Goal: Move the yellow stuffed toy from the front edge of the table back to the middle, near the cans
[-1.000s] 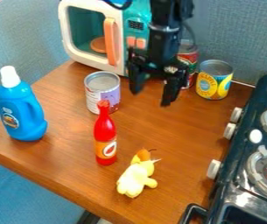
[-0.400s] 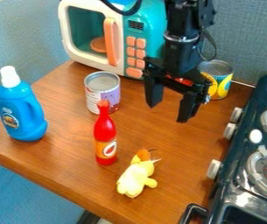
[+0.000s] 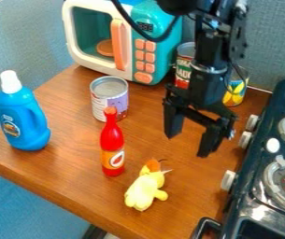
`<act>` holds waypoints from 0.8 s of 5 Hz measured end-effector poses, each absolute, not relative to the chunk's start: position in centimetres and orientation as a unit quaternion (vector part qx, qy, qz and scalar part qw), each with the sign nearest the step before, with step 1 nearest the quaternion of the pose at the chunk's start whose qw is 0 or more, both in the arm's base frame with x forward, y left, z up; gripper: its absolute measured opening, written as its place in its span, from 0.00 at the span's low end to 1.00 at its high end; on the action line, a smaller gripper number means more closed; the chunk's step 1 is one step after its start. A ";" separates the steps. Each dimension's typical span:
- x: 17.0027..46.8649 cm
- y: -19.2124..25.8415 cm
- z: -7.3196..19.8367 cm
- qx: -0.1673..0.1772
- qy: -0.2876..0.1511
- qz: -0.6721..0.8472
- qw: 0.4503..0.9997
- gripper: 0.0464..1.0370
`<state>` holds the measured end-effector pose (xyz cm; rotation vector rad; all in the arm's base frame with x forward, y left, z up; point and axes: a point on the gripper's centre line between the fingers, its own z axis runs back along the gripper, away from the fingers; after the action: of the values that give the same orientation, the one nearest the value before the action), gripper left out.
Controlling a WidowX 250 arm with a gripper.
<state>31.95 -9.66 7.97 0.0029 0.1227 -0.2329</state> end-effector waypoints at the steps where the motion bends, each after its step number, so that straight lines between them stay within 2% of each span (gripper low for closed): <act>1: 30.7 -10.3 6.9 0.013 0.092 -0.110 0.990 0.96; 2: 29.8 -10.6 5.9 0.030 0.123 -0.100 0.987 0.96; 4: 28.8 -8.9 6.0 0.084 0.157 -0.065 0.982 0.96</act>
<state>28.76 -8.91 5.98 0.1697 0.3163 -0.1304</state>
